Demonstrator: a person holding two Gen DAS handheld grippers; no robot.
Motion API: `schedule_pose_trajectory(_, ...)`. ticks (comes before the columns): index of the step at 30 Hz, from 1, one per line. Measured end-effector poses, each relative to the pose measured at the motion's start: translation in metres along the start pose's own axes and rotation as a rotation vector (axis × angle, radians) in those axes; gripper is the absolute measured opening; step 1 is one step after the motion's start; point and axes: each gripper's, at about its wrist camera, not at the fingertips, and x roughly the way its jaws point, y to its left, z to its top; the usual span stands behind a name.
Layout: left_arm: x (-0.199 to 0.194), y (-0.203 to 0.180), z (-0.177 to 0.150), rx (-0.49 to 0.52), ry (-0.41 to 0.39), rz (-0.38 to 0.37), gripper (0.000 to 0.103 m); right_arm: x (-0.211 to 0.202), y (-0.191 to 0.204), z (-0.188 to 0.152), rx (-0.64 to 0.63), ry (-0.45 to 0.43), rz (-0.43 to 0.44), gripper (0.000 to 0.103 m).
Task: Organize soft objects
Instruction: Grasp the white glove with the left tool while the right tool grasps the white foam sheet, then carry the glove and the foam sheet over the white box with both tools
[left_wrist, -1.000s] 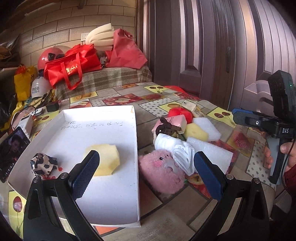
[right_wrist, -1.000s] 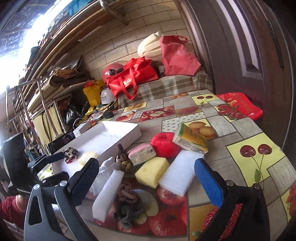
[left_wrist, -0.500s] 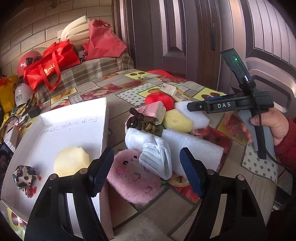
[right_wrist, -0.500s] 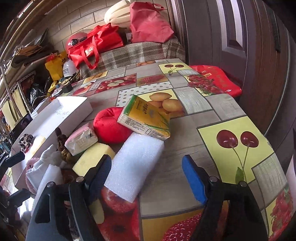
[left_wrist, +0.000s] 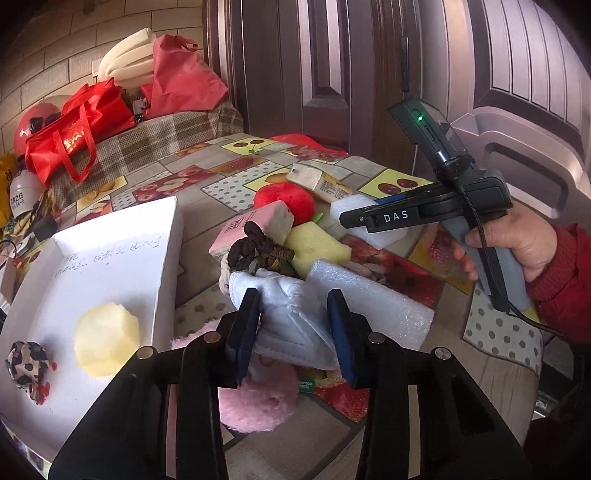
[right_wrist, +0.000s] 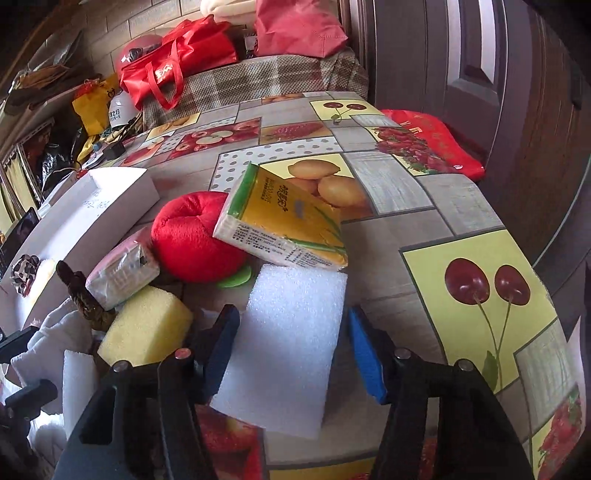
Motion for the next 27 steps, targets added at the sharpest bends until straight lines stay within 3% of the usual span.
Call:
schedule_pose_trajectory(4,0.009,-0.005,0.002,0.022,0.048,0.051,0.037,-0.004,-0.015,-0.001,0.038,-0.006,0.010,0.057)
schedule_pose_trajectory(10,0.026,0.007,0.001,-0.039,0.126,0.073,0.039,-0.001,0.004,-0.001,-0.051,0.011,-0.035,0.057)
schedule_pose_trajectory(13,0.026,0.008,0.001,-0.041,0.124,0.066,0.039,0.000,0.007,0.000,-0.077,0.011,-0.022,0.050)
schedule_pose_trajectory(15,0.024,0.008,0.000,-0.041,0.111,0.056,0.033,-0.004,0.009,-0.001,-0.091,-0.017,-0.001,0.049)
schedule_pose_trajectory(19,-0.001,0.004,0.000,-0.029,-0.013,0.056,0.033,-0.028,0.010,-0.004,-0.093,-0.152,0.003,0.049)
schedule_pose_trajectory(23,-0.030,-0.001,-0.003,-0.008,-0.162,0.068,0.033,-0.063,0.011,-0.012,-0.079,-0.345,0.002,0.049)
schedule_pose_trajectory(27,-0.050,0.007,-0.004,-0.024,-0.263,0.104,0.033,-0.093,0.020,-0.022,-0.064,-0.514,0.009,0.049)
